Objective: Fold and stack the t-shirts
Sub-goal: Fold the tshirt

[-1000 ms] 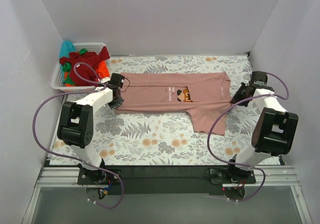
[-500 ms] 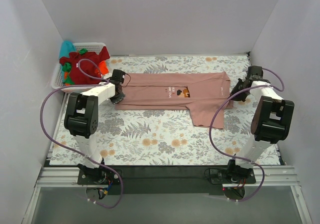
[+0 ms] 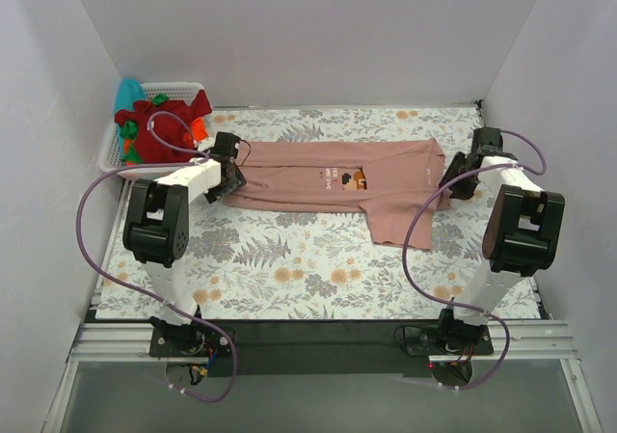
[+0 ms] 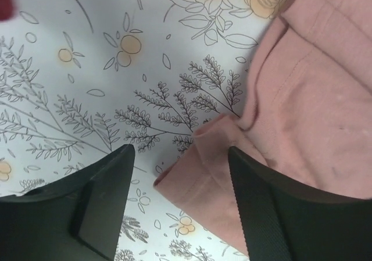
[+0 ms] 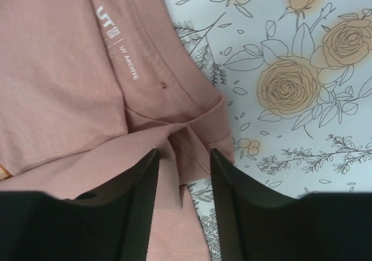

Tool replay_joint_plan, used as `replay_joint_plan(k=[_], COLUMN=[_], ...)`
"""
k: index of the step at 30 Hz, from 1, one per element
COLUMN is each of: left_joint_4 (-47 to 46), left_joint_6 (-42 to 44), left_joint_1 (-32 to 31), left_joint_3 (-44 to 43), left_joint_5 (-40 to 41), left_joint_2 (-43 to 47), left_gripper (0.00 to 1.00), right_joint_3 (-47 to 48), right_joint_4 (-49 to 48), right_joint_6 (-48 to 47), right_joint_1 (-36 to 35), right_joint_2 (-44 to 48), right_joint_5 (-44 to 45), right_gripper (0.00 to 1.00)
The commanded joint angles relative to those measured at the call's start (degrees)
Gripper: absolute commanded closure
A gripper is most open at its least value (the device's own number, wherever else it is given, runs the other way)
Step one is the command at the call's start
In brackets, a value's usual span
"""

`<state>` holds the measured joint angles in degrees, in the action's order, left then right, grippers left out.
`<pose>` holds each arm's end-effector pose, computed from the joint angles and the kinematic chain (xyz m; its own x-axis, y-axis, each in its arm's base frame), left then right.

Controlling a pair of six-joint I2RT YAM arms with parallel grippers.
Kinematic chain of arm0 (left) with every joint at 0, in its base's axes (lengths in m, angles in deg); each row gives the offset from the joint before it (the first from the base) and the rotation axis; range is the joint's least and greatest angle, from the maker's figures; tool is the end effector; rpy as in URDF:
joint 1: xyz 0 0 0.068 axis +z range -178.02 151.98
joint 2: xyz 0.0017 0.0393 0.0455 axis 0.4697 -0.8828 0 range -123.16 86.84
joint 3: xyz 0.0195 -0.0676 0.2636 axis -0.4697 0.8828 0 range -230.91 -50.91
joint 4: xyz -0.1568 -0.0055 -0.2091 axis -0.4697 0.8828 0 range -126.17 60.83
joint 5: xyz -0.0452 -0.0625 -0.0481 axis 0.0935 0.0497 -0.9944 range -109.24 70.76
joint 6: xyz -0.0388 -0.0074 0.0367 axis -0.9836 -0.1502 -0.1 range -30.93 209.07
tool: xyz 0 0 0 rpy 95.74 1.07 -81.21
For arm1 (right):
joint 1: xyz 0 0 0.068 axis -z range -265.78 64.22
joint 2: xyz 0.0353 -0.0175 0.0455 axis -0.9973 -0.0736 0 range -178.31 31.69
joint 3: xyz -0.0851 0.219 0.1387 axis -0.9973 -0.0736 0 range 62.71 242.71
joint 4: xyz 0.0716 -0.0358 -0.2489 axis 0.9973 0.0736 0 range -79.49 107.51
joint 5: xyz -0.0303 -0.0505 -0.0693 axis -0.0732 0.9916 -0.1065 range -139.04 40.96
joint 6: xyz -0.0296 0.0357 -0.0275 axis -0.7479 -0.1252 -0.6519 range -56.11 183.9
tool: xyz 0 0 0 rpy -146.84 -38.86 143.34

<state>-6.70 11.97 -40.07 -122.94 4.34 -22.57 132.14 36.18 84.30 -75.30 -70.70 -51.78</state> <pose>0.3752 -0.0657 0.1634 -0.2375 -0.8628 -0.4462 -0.8681 0.3947 -0.3011 0.3660 -0.0660 0.1948 -0.7322 0.4895 -0.4736 0.4399 0.8707 0.2198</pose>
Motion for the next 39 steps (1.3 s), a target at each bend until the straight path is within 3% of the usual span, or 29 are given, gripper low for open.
replay_joint_plan(k=[1,4,10,16,20,32,36,39], left_joint_4=[-0.73,-0.21,1.72,2.17,0.94,-2.84,-3.02,-3.19], left_joint_6=[0.20,-0.15,-2.61,-2.61,-0.86,0.46,0.90,0.90], left_joint_1=[0.10,-0.60,-2.18,-3.32,-3.59,-3.68,-3.59,-3.68], left_joint_3=[0.40,3.47,16.53,26.83,30.71,33.45,33.27,33.36], left_joint_5=[1.22,0.69,-2.13,-4.85,-4.85,-2.48,-1.77,-1.95], left_joint_2=[7.18,12.71,27.01,40.38,44.62,43.93,43.84,43.93], left_gripper=[0.34,0.29,0.28,0.25,0.21,0.21,0.21,0.21], right_joint_3=[1.59,-1.13,-13.51,-22.92,-25.57,-29.52,-31.10,-30.93], right_joint_4=[0.08,0.69,0.96,1.66,2.01,0.79,-0.36,-0.88], right_joint_6=[-1.77,-1.68,-0.45,0.25,1.30,2.80,3.15,3.33], right_joint_1=[-2.48,-4.59,-7.58,-9.34,-10.39,-10.39,-10.39,-10.39], right_joint_2=[6.48,9.92,20.02,25.12,25.84,24.69,24.08,23.73], right_joint_5=[2.48,4.32,3.89,3.27,3.18,5.03,3.54,3.10], right_gripper=[0.50,0.45,0.45,0.45,0.46,0.50,0.59,0.71])
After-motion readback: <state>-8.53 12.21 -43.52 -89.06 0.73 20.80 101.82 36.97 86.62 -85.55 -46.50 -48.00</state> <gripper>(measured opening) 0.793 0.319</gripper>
